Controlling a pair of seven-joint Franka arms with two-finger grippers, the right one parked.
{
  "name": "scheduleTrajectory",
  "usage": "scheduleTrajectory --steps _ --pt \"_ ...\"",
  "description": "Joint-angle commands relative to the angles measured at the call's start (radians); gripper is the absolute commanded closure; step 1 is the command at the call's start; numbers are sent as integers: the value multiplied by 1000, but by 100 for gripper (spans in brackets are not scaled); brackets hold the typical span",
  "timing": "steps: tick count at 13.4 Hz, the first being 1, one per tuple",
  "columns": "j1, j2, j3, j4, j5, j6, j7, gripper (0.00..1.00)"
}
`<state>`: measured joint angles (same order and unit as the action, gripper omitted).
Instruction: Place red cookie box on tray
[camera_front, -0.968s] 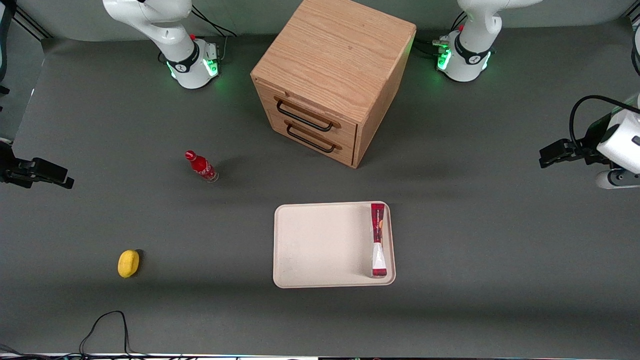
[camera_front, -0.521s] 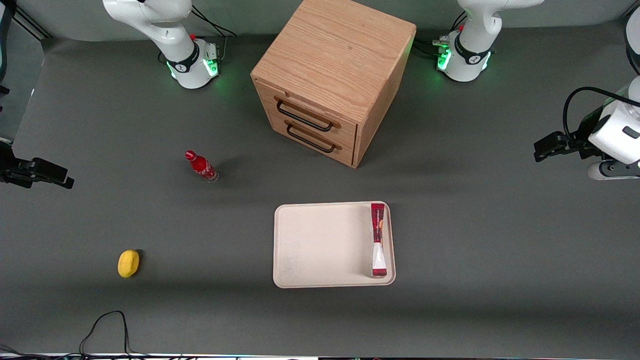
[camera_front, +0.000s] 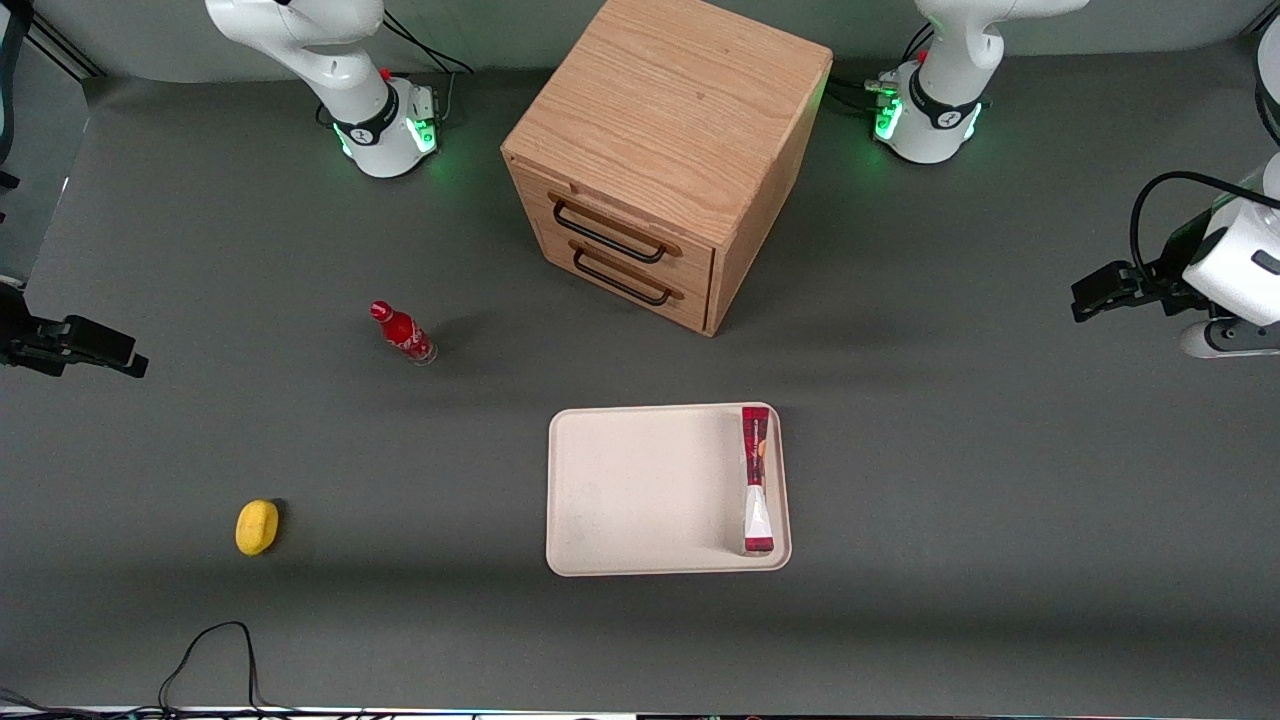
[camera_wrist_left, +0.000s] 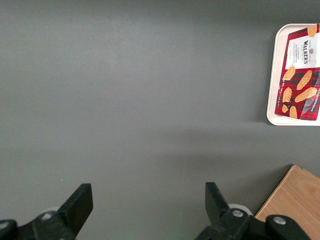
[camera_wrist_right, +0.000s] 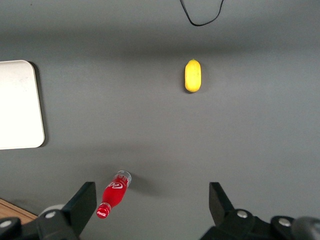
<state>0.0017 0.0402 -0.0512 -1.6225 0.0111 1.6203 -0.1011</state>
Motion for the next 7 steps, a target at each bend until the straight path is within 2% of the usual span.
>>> scheduleTrajectory --steps 1,7 --pt "-17 -31 16 -27 -17 -2 21 0" --pt "-8 -31 16 -25 -19 -5 21 0"
